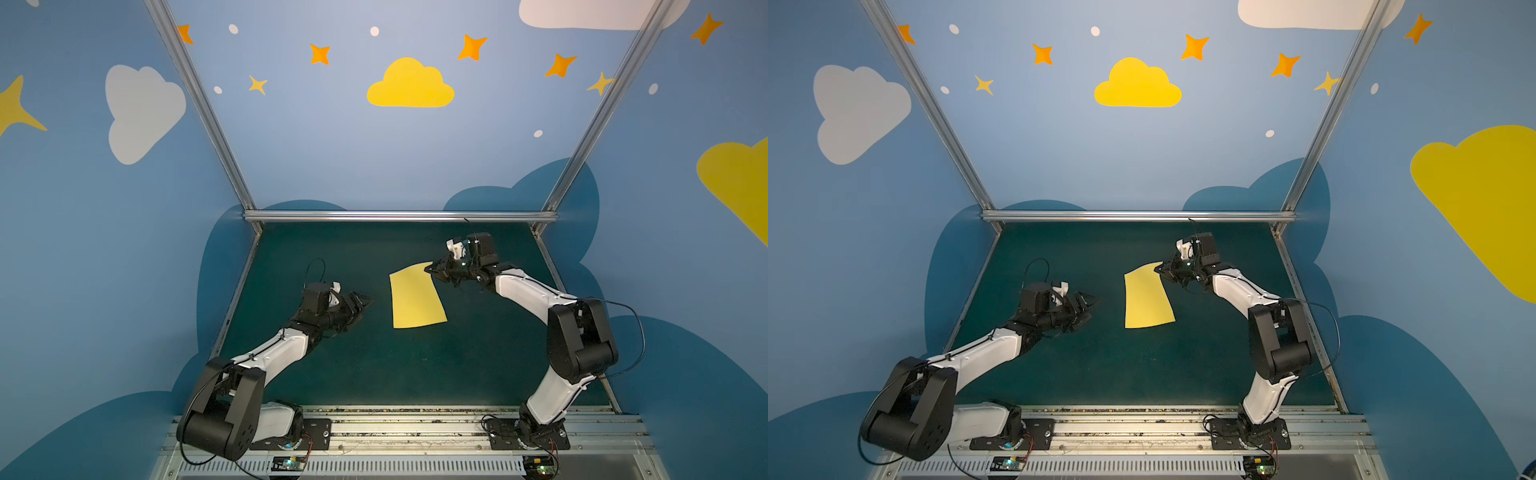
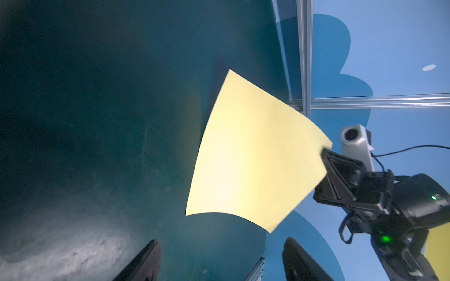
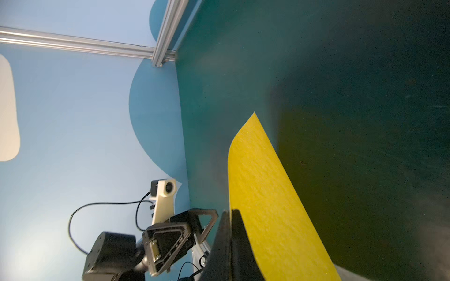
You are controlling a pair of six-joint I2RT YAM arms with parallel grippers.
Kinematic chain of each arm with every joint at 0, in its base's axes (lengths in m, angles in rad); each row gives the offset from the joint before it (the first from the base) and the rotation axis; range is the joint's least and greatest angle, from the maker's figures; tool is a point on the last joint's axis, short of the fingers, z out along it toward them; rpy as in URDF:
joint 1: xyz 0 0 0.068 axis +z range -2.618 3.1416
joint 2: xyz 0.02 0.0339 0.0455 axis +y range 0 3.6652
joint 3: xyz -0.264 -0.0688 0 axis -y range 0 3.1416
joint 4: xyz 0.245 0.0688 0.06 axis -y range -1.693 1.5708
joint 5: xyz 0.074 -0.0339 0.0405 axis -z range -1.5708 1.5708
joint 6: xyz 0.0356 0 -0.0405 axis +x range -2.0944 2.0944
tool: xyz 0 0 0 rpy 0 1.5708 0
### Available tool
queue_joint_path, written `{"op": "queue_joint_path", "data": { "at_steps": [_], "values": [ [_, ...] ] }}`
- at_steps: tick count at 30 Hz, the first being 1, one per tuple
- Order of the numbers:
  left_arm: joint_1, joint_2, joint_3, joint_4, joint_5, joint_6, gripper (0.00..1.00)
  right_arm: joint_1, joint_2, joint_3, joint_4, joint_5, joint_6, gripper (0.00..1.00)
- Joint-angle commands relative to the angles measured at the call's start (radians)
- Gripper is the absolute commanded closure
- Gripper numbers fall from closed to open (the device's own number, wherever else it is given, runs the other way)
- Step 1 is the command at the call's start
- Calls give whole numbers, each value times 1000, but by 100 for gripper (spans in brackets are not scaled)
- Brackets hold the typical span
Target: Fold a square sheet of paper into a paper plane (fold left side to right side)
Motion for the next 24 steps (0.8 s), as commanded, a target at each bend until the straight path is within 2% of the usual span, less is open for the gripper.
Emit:
{"op": "queue_joint_path", "data": {
  "at_steps": [1, 6, 15, 24],
  "values": [
    [7, 35, 41, 57, -8, 66, 19, 20, -67, 53, -37, -39, -13, 100],
    [10, 77, 87, 118, -1, 126, 16, 52, -102, 106, -55, -53, 3, 100],
    [16, 126, 99, 357, 12, 204, 12, 112, -107, 272, -87, -79, 33, 100],
    [71, 132, 98, 607, 79, 196, 11, 151, -110, 431, -103, -109, 64, 100]
  ]
}}
